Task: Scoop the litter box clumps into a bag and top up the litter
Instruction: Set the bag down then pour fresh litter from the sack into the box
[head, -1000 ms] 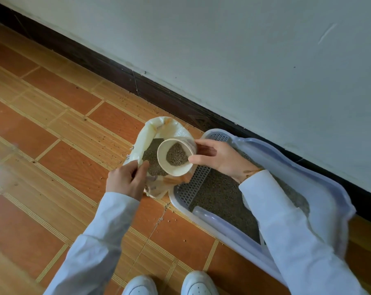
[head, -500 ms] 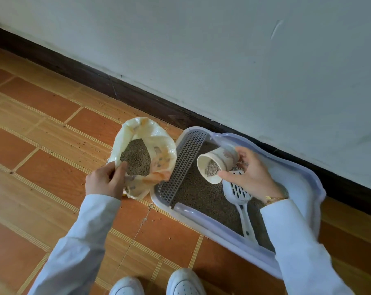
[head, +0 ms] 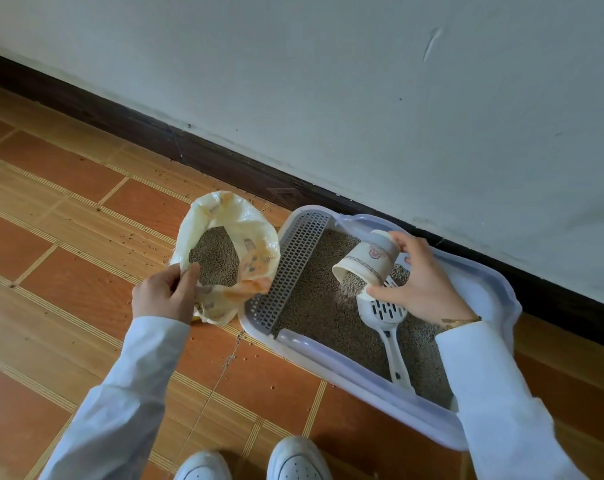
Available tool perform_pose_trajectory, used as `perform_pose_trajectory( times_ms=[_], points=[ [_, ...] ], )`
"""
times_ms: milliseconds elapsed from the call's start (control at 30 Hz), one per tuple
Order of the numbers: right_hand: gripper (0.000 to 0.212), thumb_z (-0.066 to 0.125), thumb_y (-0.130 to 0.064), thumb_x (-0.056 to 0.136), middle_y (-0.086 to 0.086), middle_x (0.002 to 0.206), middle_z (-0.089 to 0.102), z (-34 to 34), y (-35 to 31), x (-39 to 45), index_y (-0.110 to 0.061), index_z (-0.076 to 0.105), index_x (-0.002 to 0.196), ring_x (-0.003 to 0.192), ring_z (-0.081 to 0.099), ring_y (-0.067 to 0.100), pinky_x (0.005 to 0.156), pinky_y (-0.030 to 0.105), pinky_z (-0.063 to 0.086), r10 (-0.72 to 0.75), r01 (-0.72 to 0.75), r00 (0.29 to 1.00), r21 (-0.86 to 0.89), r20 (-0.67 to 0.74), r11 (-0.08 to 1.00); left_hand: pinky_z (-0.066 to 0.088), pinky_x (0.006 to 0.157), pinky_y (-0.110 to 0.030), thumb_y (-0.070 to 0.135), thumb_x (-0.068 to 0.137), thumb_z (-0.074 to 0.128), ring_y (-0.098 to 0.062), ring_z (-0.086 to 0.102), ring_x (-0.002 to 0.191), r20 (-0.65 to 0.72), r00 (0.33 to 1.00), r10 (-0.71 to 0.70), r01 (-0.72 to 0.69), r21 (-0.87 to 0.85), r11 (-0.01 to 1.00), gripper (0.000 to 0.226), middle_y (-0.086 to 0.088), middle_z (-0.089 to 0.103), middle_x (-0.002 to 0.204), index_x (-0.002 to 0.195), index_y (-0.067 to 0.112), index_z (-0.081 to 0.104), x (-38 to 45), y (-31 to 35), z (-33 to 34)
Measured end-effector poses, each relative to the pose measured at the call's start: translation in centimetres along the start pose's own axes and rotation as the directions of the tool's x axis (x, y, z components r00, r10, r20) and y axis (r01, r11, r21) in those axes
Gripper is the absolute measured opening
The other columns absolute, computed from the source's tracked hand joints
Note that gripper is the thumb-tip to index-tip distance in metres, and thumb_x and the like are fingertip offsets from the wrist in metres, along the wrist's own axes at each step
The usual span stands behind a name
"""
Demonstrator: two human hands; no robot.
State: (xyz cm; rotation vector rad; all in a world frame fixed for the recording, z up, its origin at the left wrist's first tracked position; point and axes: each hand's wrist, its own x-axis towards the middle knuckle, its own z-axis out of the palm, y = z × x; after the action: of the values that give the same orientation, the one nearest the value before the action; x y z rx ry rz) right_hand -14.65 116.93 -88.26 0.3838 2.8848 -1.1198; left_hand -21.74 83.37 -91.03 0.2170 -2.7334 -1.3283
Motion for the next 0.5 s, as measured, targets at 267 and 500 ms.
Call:
perform_pose_trajectory(
  times_ms=[267, 500],
  points=[
    [0.093, 0.081, -0.006, 0.058, 0.007, 0.133, 0.036, 2.3, -2.3, 0.8, -0.010, 0.034, 0.138, 0.125, 0.040, 0.019, 0.107, 0.023, 0.029, -0.262, 0.193, 0.930, -0.266, -0.257, 0.945, 0.029, 0.049, -0.025, 0.042, 0.074, 0.047, -0.024, 0.040, 0.047, -0.003, 1.000, -0.004, 0.004, -0.005, 1.000, 0.045, -0.021, 0.057, 0.053, 0.069, 0.003, 0.068, 0.4, -0.5, 0.0],
    [0.090, 0.083, -0.022, 0.057, 0.011, 0.126, 0.041, 1.7, -2.8, 1.3, -0.007, 0.038, 0.133, 0.117, 0.042, 0.023, 0.101, 0.033, 0.037, -0.173, 0.044, 0.889, -0.297, -0.424, 0.954, 0.028, 0.048, -0.024, 0.042, 0.075, 0.047, -0.021, 0.038, 0.044, 0.003, 1.000, 0.003, -0.003, -0.011, 1.000, 0.045, -0.018, 0.057, 0.050, 0.067, 0.002, 0.068, 0.5, -0.9, 0.0]
  ],
)
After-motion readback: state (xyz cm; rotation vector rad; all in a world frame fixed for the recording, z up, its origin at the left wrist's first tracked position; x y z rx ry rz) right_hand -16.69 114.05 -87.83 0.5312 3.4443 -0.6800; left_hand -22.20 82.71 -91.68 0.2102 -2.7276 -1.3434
